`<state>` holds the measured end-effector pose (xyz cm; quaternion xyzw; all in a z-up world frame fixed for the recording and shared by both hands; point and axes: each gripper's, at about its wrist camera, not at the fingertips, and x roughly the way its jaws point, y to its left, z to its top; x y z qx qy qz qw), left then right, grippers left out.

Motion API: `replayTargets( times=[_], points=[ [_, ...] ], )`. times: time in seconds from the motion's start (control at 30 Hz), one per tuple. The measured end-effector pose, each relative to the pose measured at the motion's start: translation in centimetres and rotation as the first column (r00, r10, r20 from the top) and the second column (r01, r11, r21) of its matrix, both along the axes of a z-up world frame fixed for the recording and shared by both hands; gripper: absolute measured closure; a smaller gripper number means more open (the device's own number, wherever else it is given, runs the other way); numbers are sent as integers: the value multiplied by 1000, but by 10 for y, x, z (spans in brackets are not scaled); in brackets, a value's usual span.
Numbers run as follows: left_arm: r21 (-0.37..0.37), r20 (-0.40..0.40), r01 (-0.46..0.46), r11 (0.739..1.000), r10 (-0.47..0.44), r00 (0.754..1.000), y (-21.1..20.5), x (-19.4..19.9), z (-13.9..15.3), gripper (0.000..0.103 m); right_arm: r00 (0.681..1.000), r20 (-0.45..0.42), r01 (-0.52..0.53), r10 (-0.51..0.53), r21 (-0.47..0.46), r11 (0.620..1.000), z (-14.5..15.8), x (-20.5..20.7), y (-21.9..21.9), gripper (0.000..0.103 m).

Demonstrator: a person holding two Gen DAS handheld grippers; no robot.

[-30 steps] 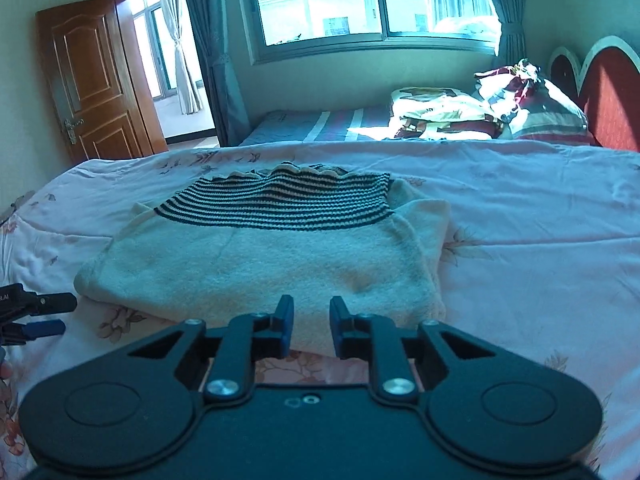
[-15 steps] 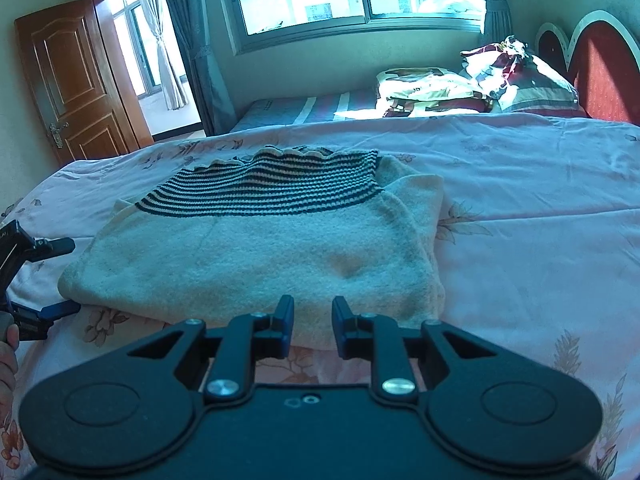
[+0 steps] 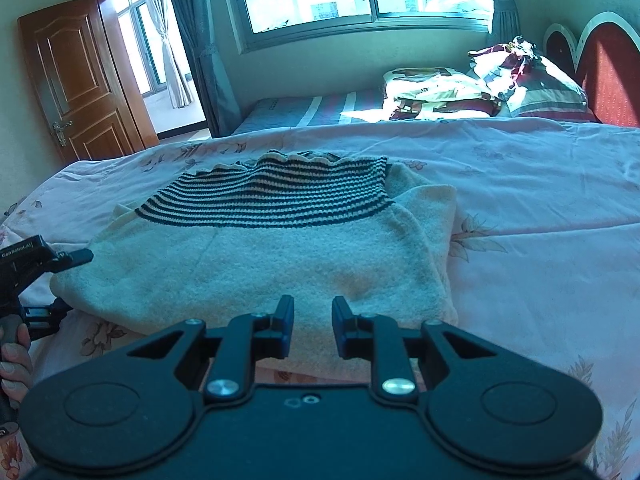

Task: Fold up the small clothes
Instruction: 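Grasp one side edge of the folded sweater with the left gripper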

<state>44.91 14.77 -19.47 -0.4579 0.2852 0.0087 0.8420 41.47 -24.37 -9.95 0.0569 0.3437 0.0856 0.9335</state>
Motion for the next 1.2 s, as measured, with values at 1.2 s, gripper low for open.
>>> replayTargets(
  times=[1.2],
  points=[
    [-45, 8, 1, 999, 0, 1000, 11, 33, -14, 85, 985, -27, -169, 169, -26, 985, -34, 83, 81, 100]
  ],
)
